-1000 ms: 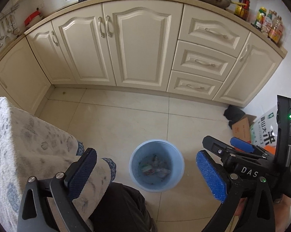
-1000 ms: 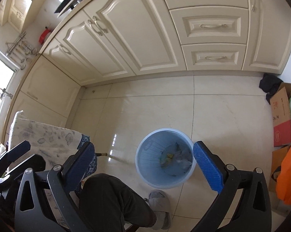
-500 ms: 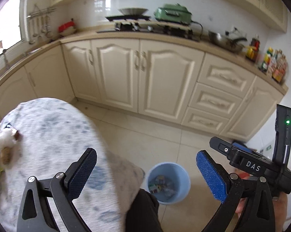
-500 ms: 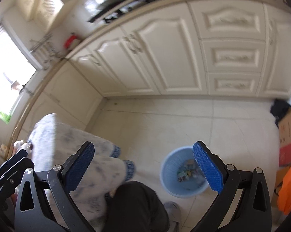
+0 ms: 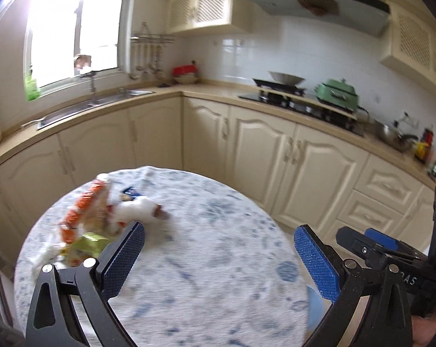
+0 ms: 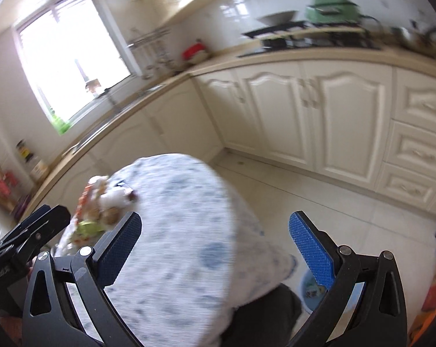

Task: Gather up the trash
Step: 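Move both open tools back over the table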

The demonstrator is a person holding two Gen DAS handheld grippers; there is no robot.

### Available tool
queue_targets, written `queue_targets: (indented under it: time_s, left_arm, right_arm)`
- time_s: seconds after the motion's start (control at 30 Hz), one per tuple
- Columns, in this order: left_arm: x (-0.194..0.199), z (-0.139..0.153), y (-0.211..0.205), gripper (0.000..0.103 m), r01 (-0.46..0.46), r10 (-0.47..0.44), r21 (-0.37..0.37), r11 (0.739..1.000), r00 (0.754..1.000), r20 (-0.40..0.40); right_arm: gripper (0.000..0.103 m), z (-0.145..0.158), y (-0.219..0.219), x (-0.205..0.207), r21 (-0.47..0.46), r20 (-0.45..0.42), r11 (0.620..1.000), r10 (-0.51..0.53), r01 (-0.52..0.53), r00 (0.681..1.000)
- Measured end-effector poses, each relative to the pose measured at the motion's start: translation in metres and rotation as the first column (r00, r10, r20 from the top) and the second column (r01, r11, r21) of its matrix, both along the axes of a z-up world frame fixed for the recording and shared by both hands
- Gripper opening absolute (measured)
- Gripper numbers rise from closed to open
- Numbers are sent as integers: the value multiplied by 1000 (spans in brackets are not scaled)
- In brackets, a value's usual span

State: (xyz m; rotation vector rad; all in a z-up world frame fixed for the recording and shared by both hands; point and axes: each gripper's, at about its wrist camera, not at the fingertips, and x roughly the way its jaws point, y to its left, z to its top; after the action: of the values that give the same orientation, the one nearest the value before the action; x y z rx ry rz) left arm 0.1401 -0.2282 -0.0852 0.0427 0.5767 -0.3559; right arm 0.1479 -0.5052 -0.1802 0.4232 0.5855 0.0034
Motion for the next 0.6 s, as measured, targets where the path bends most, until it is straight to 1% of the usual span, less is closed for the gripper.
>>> queue_targets:
  time_s: [0.13,0.33,0.5,0.6]
  left_arm:
    - [-27,9,50,102,-93,93,-18,996,995,30]
    - [-63,13,112,102,-207,210,-55,977,976,49]
    - [-88,11,152,102,-284,289,-76,956,955,66]
    - [-93,8,165,102,-319,325,-92,943,944,62]
  right_arm:
    - [103,16,44,10,-36,23,997,76,-75,997]
    - [103,29,107,22,-109,40,980,172,-166,984]
    - [103,35,151,33,-167,44,962,228,-217,973]
    - [103,35,175,41,-192,39,947,271,-259,962]
